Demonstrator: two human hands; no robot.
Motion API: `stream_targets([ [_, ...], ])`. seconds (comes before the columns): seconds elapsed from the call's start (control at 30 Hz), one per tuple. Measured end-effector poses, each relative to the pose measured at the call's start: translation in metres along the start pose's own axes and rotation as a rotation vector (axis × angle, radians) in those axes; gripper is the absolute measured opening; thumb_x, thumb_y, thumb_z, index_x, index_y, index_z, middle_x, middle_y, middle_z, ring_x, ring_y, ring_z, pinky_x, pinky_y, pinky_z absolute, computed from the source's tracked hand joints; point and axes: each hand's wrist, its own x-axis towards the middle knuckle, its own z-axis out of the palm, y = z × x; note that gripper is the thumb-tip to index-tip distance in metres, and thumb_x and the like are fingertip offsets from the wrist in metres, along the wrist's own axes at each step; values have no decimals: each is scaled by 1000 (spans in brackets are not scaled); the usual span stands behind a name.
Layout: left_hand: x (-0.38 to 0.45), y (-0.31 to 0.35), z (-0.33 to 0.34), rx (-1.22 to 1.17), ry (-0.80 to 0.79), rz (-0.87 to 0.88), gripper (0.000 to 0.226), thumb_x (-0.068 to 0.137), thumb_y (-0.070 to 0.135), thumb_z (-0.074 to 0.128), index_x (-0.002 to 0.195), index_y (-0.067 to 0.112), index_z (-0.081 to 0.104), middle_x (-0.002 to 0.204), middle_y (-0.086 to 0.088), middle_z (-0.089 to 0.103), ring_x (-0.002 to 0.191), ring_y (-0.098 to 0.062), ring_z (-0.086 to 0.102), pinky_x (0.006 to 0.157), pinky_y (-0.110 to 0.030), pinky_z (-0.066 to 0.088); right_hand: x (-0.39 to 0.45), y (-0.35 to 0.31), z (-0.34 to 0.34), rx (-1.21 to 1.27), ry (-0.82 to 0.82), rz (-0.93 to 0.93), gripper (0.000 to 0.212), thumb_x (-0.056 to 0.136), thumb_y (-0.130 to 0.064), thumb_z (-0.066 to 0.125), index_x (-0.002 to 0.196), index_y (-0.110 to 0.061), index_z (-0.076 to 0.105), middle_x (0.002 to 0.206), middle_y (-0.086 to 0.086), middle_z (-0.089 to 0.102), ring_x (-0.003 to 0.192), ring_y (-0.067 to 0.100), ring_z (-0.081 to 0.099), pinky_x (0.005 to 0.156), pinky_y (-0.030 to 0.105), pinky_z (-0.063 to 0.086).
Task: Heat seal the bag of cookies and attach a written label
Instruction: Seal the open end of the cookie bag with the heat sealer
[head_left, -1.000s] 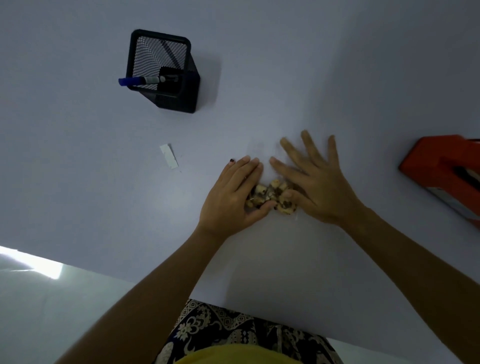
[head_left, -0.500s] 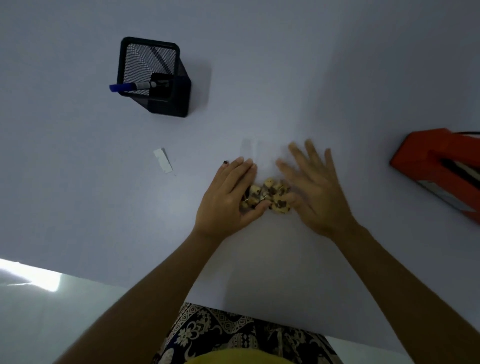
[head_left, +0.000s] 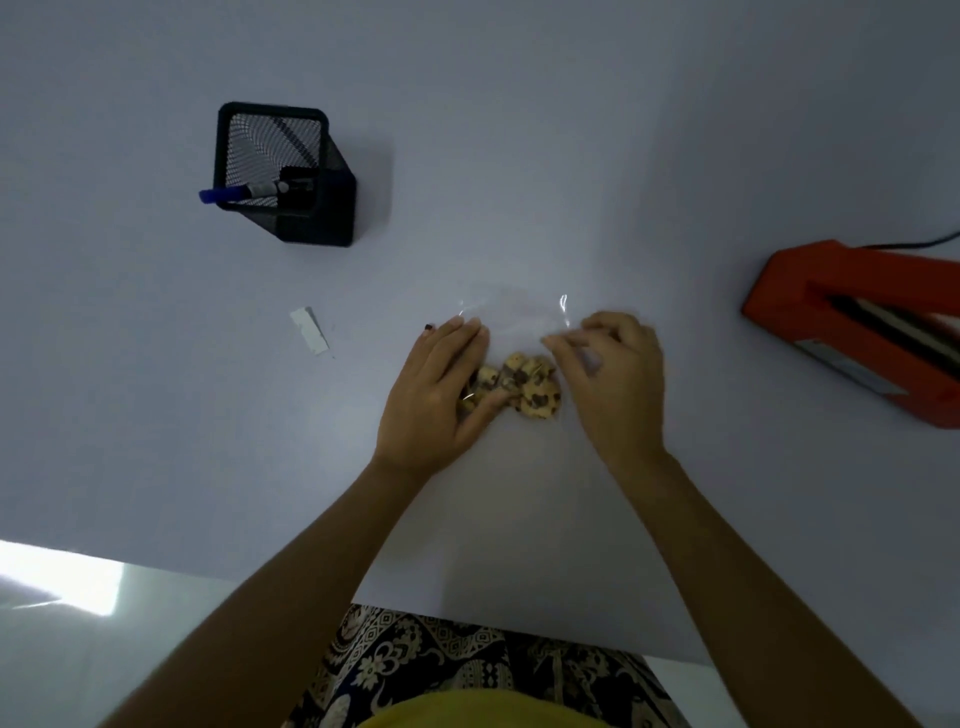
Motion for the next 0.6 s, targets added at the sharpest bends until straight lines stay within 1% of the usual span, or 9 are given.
stream_targets([
  [0.07, 2, 2, -6, -50, 22, -28, 58, 100, 43, 30, 127, -1, 56, 132, -17, 56, 127, -28, 48, 107, -45, 39, 4, -12, 6, 64, 13, 155, 23, 79, -34, 74, 85, -12, 71, 100, 2, 59, 86, 18, 58, 79, 40, 51],
  [0.13, 9, 10, -12, -127, 56, -120, 52, 101, 36, 30, 119, 0, 63, 123, -15, 62, 119, -26, 54, 101, -41, 44, 7, -20, 8, 124, 3, 302, 27, 76, -29, 78, 96, -13, 66, 99, 2, 59, 80, 14, 58, 75, 33, 52],
  [0.23, 21, 23, -18, -124, 87, -284, 38, 99, 29, 40, 110, 5, 67, 113, -10, 66, 107, -23, 59, 94, -27, 43, 12, -27, 5, 184, -1, 437, 46, 73, -23, 82, 111, -15, 56, 85, -1, 59, 71, 10, 58, 63, 16, 44],
  [0.3, 28, 26, -15, -75, 96, -390, 32, 94, 28, 55, 119, 8, 61, 120, -9, 59, 110, -21, 53, 93, -19, 38, 15, -30, 3, 187, -3, 470, 50, 73, -19, 82, 114, -13, 54, 73, -6, 57, 63, 4, 54, 58, 12, 40],
  [0.37, 36, 30, -13, -120, 115, -533, 50, 86, 31, 69, 128, 11, 52, 126, -8, 50, 111, -16, 46, 90, -18, 38, 16, -31, 3, 191, -10, 492, 50, 74, -17, 82, 114, -12, 53, 68, -9, 56, 61, 1, 53, 61, 16, 43],
  [0.43, 45, 34, -14, -201, 121, -645, 64, 79, 31, 76, 132, 11, 46, 126, -9, 45, 104, -13, 46, 83, -16, 40, 18, -31, 2, 202, -18, 514, 47, 73, -16, 82, 112, -12, 54, 69, -8, 57, 64, 7, 56, 65, 22, 47],
  [0.47, 49, 36, -15, -232, 117, -690, 68, 77, 30, 78, 133, 12, 43, 126, -9, 44, 101, -14, 49, 81, -17, 40, 18, -30, 2, 207, -24, 523, 45, 73, -17, 82, 110, -12, 55, 70, -8, 58, 68, 10, 58, 67, 24, 48],
  [0.53, 55, 37, -17, -292, 120, -761, 75, 74, 28, 80, 135, 12, 40, 122, -8, 44, 95, -18, 53, 78, -20, 43, 19, -29, 1, 223, -35, 550, 39, 73, -18, 82, 104, -11, 59, 73, -7, 60, 74, 13, 60, 68, 24, 45],
  [0.6, 57, 36, -21, -346, 125, -817, 72, 73, 30, 81, 132, 14, 42, 111, -3, 50, 85, -14, 55, 74, -20, 44, 21, -28, 1, 233, -58, 576, 31, 72, -20, 82, 96, -12, 64, 77, -4, 62, 76, 13, 60, 68, 21, 42],
])
